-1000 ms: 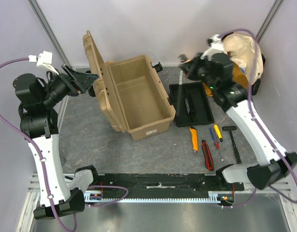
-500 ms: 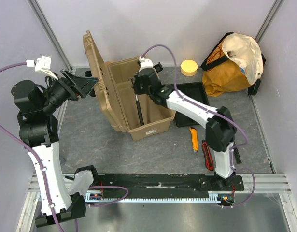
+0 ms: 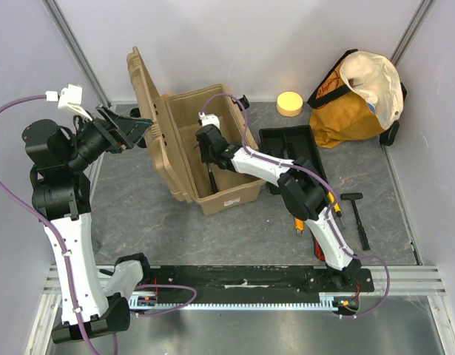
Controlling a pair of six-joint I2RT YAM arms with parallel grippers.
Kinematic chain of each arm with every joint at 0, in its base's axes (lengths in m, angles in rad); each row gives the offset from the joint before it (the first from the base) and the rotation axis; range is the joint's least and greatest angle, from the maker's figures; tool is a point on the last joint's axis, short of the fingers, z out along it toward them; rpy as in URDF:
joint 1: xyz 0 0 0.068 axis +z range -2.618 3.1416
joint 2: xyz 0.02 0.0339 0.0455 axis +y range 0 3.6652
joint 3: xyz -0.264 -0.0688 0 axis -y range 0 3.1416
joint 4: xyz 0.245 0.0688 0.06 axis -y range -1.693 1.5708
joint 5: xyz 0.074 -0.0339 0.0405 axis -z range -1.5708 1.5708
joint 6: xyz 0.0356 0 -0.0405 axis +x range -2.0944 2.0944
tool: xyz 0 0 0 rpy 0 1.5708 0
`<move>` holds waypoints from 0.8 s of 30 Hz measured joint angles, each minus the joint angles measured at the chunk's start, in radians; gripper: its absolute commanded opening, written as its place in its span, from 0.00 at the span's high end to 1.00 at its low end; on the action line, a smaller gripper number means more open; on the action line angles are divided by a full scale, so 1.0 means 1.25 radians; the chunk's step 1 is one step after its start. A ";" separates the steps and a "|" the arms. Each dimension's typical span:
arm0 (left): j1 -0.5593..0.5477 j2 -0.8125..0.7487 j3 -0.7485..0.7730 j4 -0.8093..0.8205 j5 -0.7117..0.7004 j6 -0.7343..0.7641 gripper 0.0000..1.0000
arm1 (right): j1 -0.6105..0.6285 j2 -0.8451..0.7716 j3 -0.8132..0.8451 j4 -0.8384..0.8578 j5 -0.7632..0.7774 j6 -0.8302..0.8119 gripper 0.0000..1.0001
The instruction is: Pack the tool kit
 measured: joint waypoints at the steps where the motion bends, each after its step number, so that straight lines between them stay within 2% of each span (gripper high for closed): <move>1: 0.000 0.000 0.000 0.000 0.000 0.000 0.24 | 0.000 0.004 0.004 -0.002 -0.001 0.002 0.81; 3: -0.003 0.000 0.000 0.000 0.000 0.000 0.24 | 0.000 0.023 0.020 -0.009 -0.010 0.005 0.70; 9: -0.008 0.000 0.000 -0.001 -0.007 0.001 0.24 | 0.000 0.034 0.039 -0.030 -0.018 0.020 0.49; 14: -0.010 0.000 0.000 -0.001 -0.014 0.002 0.24 | 0.000 0.010 0.050 -0.069 0.006 0.010 0.43; 18: -0.011 0.000 0.000 -0.002 -0.014 0.002 0.24 | 0.000 -0.068 0.050 -0.128 0.052 -0.009 0.39; 24: -0.013 0.000 0.003 -0.006 -0.014 0.002 0.24 | -0.027 -0.327 -0.001 -0.184 0.149 -0.037 0.31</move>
